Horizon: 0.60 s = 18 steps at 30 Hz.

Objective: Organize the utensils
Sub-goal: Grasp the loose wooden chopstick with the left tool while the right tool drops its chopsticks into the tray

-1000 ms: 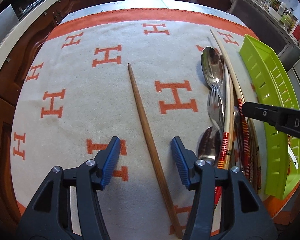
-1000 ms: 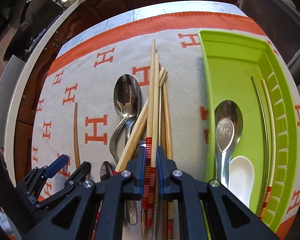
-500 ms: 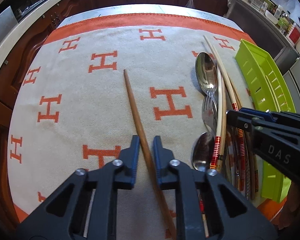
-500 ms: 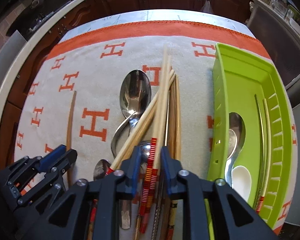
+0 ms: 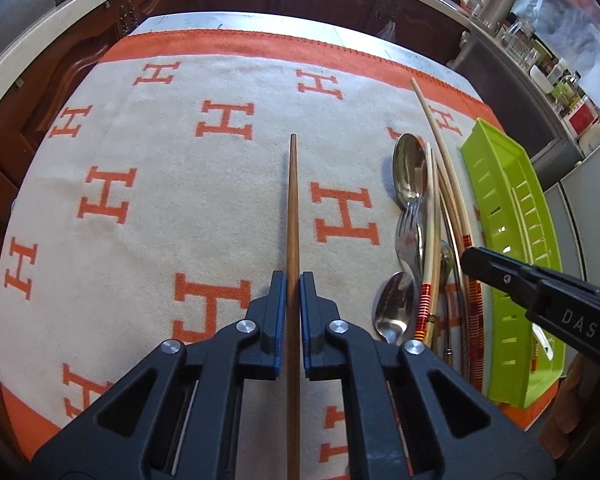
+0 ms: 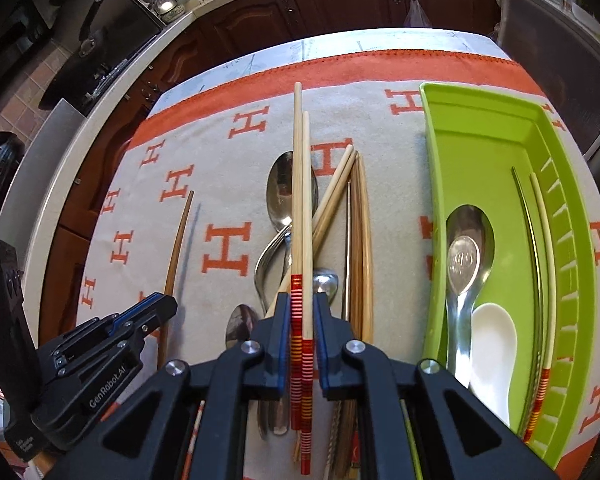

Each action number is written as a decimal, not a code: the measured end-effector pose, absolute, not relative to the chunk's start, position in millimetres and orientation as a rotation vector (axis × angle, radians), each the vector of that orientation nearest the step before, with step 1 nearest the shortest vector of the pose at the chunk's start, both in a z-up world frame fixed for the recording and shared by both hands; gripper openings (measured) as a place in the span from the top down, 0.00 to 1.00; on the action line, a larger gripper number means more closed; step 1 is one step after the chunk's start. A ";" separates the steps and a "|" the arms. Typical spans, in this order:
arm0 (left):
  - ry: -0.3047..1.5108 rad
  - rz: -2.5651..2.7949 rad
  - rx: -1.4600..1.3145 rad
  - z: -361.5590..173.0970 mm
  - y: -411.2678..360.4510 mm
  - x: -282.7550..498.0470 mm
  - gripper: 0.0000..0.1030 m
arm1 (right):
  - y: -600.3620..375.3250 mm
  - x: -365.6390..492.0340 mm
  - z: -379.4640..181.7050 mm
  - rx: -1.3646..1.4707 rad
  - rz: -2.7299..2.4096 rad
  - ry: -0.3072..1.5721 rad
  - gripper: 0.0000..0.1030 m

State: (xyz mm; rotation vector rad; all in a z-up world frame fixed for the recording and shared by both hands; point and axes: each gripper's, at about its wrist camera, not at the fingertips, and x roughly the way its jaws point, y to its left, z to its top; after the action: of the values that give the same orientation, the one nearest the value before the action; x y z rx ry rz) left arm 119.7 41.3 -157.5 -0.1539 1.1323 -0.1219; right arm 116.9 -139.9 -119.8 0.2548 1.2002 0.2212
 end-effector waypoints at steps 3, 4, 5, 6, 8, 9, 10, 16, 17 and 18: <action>1.128 -0.119 -0.168 -150.7 43.5 115.3 0.96 | -140.7 112.0 -118.0 0.260 0.232 1.196 0.90; 1.129 -0.120 -0.173 -149.0 44.1 113.4 0.96 | -141.4 109.8 -117.5 0.260 0.235 1.195 0.90; 1.128 -0.122 -0.177 -146.4 44.0 111.6 0.96 | -141.5 107.5 -117.2 0.264 0.240 1.196 0.90; 1.125 -0.125 -0.177 -143.5 43.3 109.9 0.96 | -142.4 106.0 -116.7 0.269 0.246 1.197 0.90; 1.112 -0.129 -0.175 -134.9 41.2 104.4 0.96 | -143.8 102.5 -114.8 0.277 0.258 1.194 0.90; 1.107 -0.133 -0.173 -131.3 39.7 102.4 0.96 | -144.5 100.7 -113.1 0.281 0.263 1.191 0.90; 1.102 -0.138 -0.172 -127.2 38.2 100.9 0.96 | -145.6 98.4 -111.3 0.286 0.269 1.188 0.90; 1.068 -0.192 -0.152 -97.6 16.0 91.7 0.96 | -163.5 84.4 -95.6 0.334 0.291 1.164 0.90; 1.062 -0.208 -0.146 -91.5 8.9 90.3 0.96 | -168.8 81.4 -92.5 0.342 0.292 1.159 0.90; 1.059 -0.221 -0.141 -87.1 3.0 89.1 0.96 | -174.1 79.2 -90.2 0.349 0.291 1.154 0.90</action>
State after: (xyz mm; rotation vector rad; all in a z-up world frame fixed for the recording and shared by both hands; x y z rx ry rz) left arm 89.1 3.0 -87.1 -0.1412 1.0588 -0.2205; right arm 79.2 -174.1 -90.2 0.3493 1.1539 0.2915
